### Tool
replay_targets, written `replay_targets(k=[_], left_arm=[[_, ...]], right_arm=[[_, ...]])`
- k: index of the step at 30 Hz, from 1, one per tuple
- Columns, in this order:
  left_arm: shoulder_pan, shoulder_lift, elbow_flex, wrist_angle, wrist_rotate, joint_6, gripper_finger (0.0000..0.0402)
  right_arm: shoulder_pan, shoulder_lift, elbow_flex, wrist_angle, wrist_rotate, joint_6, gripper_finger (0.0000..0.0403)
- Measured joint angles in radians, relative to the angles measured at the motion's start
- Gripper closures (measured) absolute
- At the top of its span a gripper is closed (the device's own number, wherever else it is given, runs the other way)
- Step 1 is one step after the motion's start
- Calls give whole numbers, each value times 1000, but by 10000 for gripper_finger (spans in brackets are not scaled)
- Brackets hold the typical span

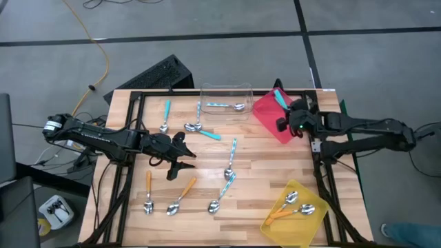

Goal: Sort silverware by color (type)
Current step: Put the blue spoon into the red bin

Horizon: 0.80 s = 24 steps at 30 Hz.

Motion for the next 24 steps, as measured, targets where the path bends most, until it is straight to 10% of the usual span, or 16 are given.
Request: replay_targets(k=[10, 24], left_arm=[[0, 0, 0, 26, 0, 11, 216], [0, 0, 0, 42, 0, 38, 216]], right_arm=[[-225, -136, -312, 373, -255, -118, 335], [-463, 108, -338, 488, -492, -237, 335]])
